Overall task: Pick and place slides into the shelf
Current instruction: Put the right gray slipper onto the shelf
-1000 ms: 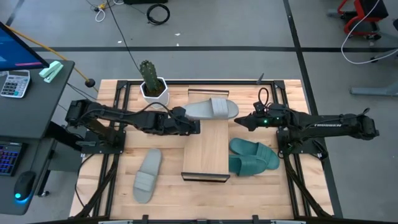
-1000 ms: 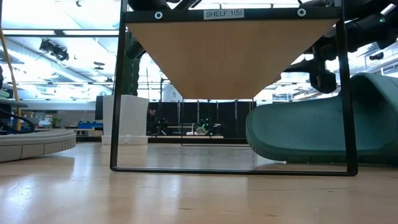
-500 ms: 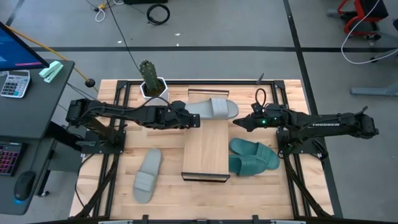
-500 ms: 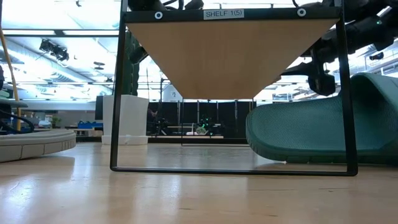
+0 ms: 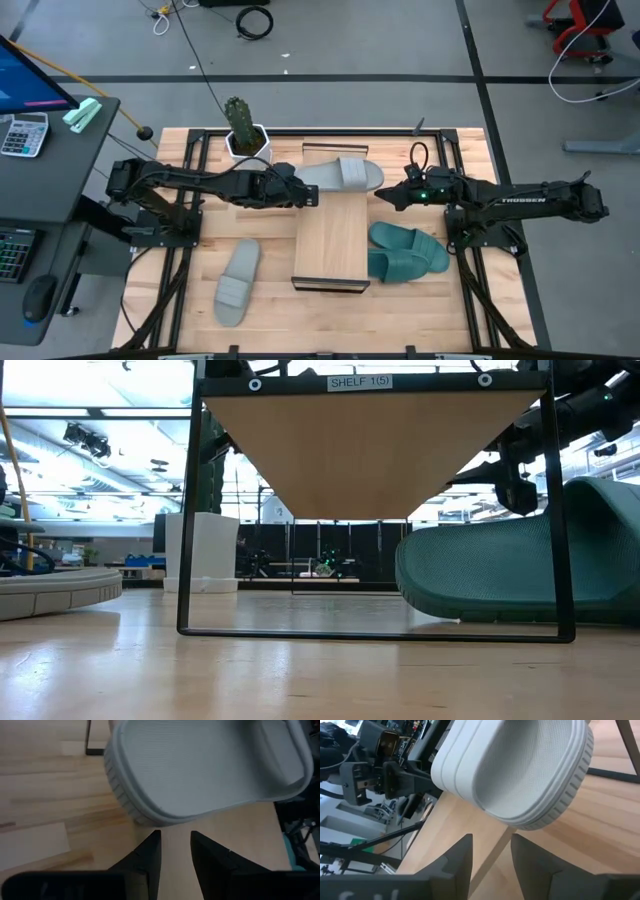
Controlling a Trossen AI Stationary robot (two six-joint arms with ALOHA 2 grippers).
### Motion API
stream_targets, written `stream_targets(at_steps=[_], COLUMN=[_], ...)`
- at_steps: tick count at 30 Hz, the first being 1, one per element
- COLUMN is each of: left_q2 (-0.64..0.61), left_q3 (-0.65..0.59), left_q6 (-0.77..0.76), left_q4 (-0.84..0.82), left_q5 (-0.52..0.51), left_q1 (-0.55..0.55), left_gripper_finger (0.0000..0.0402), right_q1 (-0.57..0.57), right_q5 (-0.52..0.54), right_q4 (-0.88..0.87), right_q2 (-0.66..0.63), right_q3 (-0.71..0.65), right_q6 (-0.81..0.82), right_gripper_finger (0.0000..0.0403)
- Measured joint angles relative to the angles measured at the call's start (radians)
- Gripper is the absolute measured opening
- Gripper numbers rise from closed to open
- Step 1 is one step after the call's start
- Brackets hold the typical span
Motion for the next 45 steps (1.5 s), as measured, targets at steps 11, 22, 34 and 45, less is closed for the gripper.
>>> stream_targets(at_steps=[11,22,34,45], left_q2=[0.000,0.000,0.000,0.000], left_q3=[0.000,0.000,0.000,0.000], left_q6=[0.020,0.036,0.058,0.076], left_q4=[0.001,0.002,-0.008,-0.011], left_q5=[-0.064,-0.091,-0.156,-0.253], left_q1=[0.001,0.001,0.001,0.004], left_gripper_finger=[0.0109,0.0110,0.0110,0.0110], right_q1=[0.000,-0.002,-0.051,-0.085], right_q5=[0.041,0.068,0.070,0.067], right_q4=[0.000,-0.001,0.000,0.000], right_q2=[0.000,0.000,0.001,0.001], right_q3=[0.000,0.000,0.000,0.000], right_q6=[-0.033,-0.064,-0.089,-0.113], right_gripper_finger=[0.0142,0.0142,0.0142,0.0142])
